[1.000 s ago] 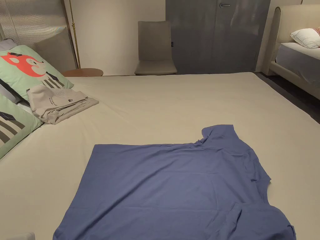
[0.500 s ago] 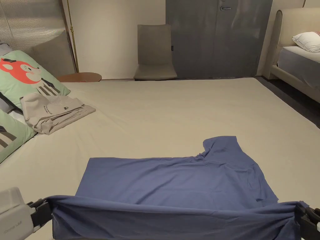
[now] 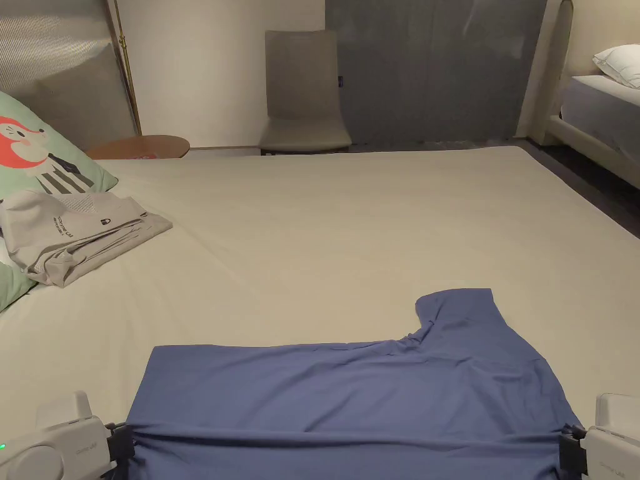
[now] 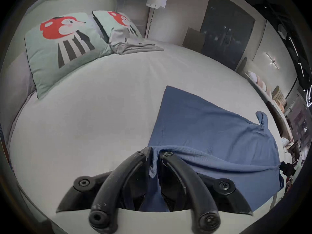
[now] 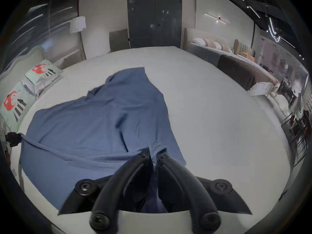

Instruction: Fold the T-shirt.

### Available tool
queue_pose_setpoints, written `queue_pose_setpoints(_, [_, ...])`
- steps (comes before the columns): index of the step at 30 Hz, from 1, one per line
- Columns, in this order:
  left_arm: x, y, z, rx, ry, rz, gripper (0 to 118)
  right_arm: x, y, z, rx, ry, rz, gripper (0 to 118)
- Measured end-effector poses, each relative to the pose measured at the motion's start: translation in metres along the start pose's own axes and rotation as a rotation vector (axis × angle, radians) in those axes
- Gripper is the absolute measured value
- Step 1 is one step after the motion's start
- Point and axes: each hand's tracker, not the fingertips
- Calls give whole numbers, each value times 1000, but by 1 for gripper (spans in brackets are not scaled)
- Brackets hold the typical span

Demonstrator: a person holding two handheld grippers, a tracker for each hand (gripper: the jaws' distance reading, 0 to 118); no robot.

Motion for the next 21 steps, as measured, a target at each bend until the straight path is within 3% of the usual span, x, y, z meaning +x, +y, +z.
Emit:
queue_pose_setpoints(2, [0, -2, 1, 12, -6, 15, 5, 1, -3, -2, 4, -4, -2, 7])
queue_pose_setpoints(3, [0, -3, 4, 19, -7, 18, 17, 1, -4, 1, 20, -12, -4, 17])
queue_pose_setpoints(5, [2, -3, 15, 83, 25, -9, 52, 1, -4, 10, 71, -65, 22, 65])
queue_pose_setpoints(6, [2, -3, 24, 112, 27, -32, 78, 2, -4, 17, 94, -74, 33, 96])
queue_pose_setpoints(7, [3, -3, 36, 158, 14, -45, 96, 3, -3, 27, 142, -77, 32, 106])
queue_pose_setpoints(8, [3, -4, 48, 195, 1, -56, 105, 2, -3, 38, 194, -80, 33, 104])
queue_pose_setpoints(10, [4, -7, 75, 267, -17, -88, 106, 1, -1, 60, 264, -86, 28, 104])
queue_pose_setpoints(12, [4, -12, 99, 317, -22, -121, 101, -1, -3, 83, 344, -86, 17, 102])
queue_pose_setpoints(13, [4, -16, 109, 334, -31, -140, 89, -3, -4, 93, 368, -88, 16, 98])
queue_pose_setpoints(14, [4, -20, 118, 351, -37, -156, 69, -4, -6, 101, 389, -83, 20, 87])
queue_pose_setpoints(15, [3, -23, 126, 357, -39, -164, 36, -5, -8, 110, 404, -62, 24, 63])
queue_pose_setpoints(16, [3, -28, 133, 359, -41, -172, 14, -7, -10, 117, 414, -42, 23, 41])
queue_pose_setpoints(17, [2, -31, 137, 357, -38, -177, 4, -9, -12, 122, 417, -36, 21, 19])
queue_pose_setpoints(18, [0, -35, 141, 352, -46, -183, 1, -11, -14, 128, 415, -35, 25, 4])
queue_pose_setpoints(21, [-7, -43, 146, 293, -85, -190, 0, -12, -20, 136, 403, -9, 21, 1])
